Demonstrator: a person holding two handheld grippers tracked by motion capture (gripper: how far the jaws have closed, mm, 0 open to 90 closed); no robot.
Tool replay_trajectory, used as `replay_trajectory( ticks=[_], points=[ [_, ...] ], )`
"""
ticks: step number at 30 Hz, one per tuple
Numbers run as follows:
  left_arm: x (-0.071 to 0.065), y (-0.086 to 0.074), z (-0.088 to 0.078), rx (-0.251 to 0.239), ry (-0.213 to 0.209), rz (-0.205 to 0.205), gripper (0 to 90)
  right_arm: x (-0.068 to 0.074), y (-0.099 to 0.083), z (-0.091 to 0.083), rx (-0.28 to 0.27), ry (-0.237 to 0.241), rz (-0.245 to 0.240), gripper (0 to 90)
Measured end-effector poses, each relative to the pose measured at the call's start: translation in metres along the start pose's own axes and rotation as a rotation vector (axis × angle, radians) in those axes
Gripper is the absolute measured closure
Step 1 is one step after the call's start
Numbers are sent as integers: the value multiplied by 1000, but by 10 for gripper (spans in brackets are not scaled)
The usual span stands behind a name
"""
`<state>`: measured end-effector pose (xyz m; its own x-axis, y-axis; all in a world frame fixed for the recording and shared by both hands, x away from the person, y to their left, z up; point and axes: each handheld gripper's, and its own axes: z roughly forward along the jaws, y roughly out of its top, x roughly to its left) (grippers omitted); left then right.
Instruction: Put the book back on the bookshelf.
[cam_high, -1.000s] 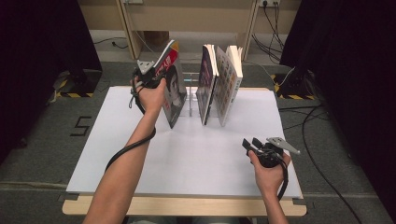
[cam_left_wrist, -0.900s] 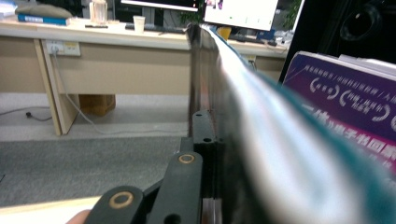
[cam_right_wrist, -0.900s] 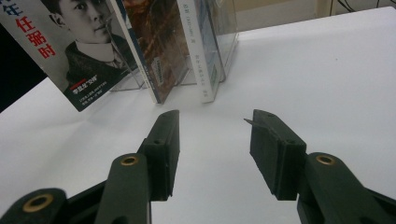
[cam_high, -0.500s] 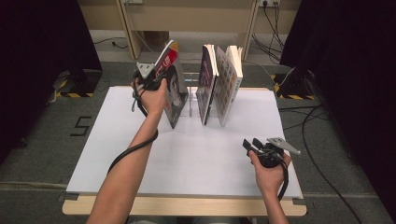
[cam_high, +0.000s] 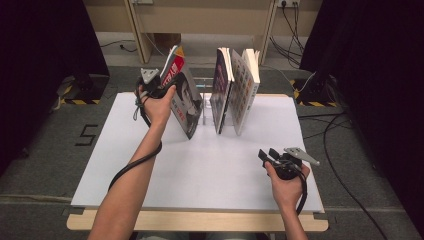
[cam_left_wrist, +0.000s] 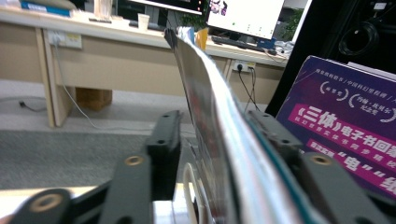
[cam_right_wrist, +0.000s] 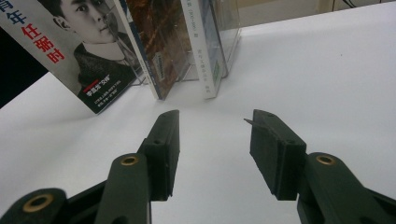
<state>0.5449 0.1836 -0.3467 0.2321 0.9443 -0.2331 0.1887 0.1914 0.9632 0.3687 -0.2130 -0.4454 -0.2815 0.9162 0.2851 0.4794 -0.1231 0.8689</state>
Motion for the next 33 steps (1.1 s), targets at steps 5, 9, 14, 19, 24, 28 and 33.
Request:
replay_trajectory(
  ticks=[5,9,14,19,24,28,33],
  points=[
    [1,2,-6,16,-23,-20,413,-1,0,-1,-3,-4,-6,533],
    [3,6,-11,44,-34,-20,353,0,0,-1,-1,-5,-2,533],
    [7,6,-18,65,-48,-28,337,0,0,0,-1,-6,-13,533],
    [6,6,-26,68,-61,-14,335,0,-1,1,2,-4,-10,533],
    [7,4,-34,79,-67,0,329,0,0,1,2,-4,-3,533],
    [7,4,-40,76,-74,8,328,-2,-1,1,2,-5,-3,533],
    [6,1,-43,96,-79,23,324,-4,-1,1,3,-8,2,533]
  ],
)
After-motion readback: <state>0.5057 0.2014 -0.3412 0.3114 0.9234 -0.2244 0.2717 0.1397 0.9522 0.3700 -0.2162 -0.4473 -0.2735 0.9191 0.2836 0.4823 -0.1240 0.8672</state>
